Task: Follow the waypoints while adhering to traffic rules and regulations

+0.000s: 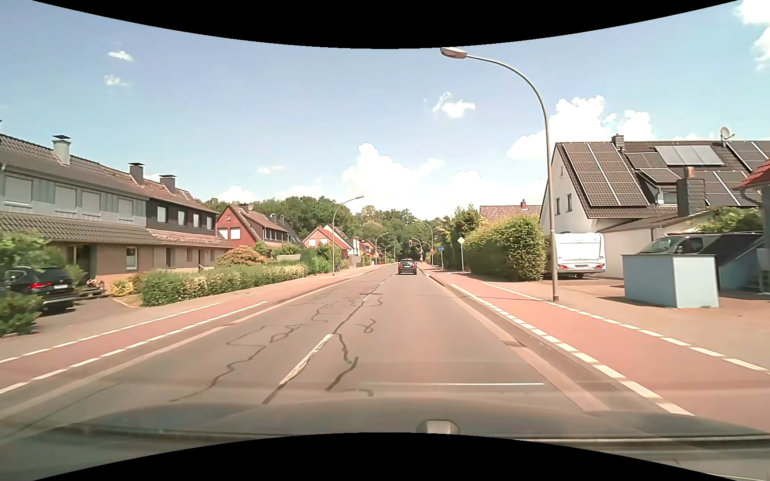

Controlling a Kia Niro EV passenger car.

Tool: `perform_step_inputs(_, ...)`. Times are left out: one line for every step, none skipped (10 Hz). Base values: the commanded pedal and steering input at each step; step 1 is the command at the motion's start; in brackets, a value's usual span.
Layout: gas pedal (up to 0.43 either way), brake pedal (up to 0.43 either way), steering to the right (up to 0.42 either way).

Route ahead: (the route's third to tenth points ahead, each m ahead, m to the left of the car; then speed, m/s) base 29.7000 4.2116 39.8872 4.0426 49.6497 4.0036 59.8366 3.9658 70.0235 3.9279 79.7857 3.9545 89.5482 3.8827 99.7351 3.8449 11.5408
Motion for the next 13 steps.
perform_step_inputs(0.0, 0.018, -0.002)
perform_step_inputs(0.0, 0.018, -0.001)
perform_step_inputs(0.0, 0.018, -0.001)
perform_step_inputs(0.0, 0.018, -0.001)
perform_step_inputs(0.028, 0.018, -0.001)
perform_step_inputs(0.039, 0.018, -0.001)
perform_step_inputs(0.039, 0.018, -0.001)
perform_step_inputs(0.039, 0.018, -0.001)
perform_step_inputs(0.039, 0.018, -0.001)
perform_step_inputs(0.039, 0.018, -0.001)
perform_step_inputs(0.039, 0.018, -0.001)
perform_step_inputs(0.039, 0.018, -0.002)
perform_step_inputs(0.067, 0.018, -0.002)
